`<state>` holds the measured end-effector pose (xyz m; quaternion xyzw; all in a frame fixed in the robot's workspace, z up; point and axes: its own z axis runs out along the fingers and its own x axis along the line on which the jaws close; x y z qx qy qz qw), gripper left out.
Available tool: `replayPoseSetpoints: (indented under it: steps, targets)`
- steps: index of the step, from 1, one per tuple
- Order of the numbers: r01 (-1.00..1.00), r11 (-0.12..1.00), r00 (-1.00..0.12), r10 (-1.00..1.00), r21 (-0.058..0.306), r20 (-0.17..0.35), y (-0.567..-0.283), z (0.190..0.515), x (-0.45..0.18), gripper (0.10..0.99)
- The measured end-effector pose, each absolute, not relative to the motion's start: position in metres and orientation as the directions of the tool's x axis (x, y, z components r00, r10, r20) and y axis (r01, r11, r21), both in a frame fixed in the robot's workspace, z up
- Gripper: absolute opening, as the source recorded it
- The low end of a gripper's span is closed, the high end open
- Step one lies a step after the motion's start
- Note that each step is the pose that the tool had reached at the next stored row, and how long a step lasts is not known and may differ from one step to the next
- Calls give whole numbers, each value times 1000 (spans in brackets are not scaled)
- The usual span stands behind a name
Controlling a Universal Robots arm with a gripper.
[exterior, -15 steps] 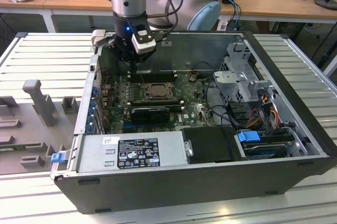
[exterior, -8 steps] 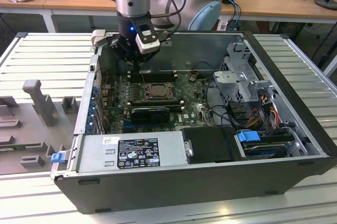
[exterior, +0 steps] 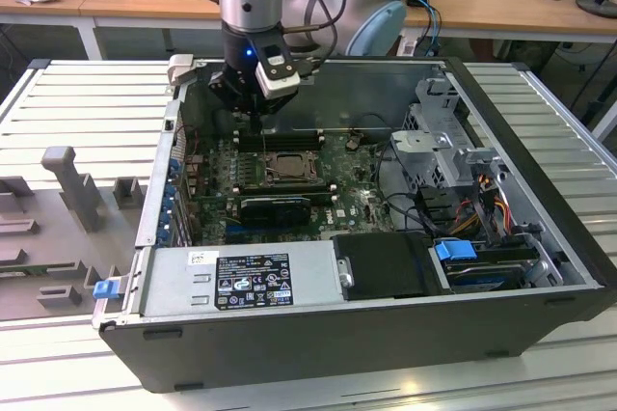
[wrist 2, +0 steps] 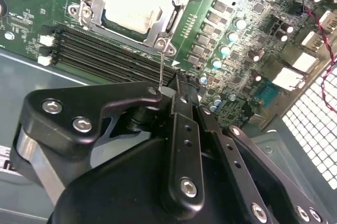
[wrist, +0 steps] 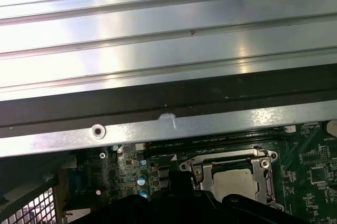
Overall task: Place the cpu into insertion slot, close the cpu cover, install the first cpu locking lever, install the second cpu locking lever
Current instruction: 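Install the first cpu locking lever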
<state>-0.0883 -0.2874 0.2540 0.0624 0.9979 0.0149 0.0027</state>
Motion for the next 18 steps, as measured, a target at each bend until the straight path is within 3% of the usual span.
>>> replayPoseSetpoints:
  steps: [18]
  targets:
    - [11, 999, -1000, 11, 40, -4, -287, 246, -59, 106]
